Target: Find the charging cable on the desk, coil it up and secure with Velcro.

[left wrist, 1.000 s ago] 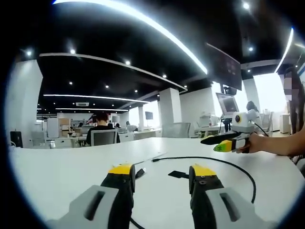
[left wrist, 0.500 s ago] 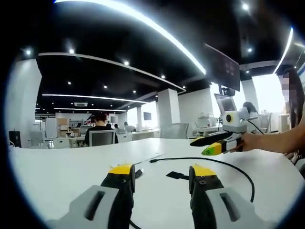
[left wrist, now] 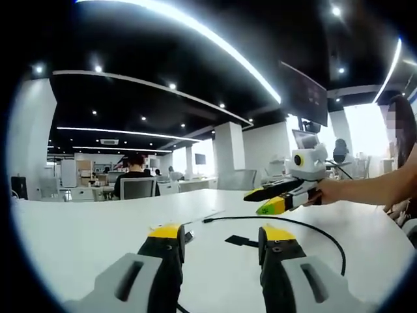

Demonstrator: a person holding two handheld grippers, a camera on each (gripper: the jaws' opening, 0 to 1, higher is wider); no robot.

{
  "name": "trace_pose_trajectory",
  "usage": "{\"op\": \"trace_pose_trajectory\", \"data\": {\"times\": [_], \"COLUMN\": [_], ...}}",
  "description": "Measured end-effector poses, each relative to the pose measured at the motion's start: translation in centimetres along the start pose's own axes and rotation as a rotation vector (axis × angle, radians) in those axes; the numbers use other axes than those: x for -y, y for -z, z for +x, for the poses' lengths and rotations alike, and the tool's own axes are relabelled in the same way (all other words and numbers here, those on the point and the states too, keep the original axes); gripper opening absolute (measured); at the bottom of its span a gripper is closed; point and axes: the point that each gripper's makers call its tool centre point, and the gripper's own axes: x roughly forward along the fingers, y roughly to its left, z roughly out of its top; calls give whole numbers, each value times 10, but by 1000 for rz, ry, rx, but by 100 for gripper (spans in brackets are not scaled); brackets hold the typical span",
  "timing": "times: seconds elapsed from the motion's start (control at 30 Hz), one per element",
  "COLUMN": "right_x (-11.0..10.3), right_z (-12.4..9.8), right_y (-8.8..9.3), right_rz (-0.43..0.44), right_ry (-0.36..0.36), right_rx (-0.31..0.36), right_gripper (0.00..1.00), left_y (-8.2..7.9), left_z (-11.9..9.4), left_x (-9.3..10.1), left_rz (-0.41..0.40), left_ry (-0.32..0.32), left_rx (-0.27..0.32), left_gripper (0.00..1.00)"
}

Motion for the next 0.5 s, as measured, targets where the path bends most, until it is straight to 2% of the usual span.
{"op": "trace_pose_trajectory", "data": {"times": [0.23, 0.5], "right_x": [5, 10], "right_z": [18, 35], "right_y": [1, 3], "right_rz": [-7, -10], "right_ry": [-12, -30], "right_rx": [-28, -55], "right_gripper": [41, 38], "left_y": [2, -1], "left_z": [2, 2], "left_x": [3, 2], "left_rz": [-1, -17], "left_ry": [9, 10], "left_rx": [-6, 14], "left_gripper": [46, 46]}}
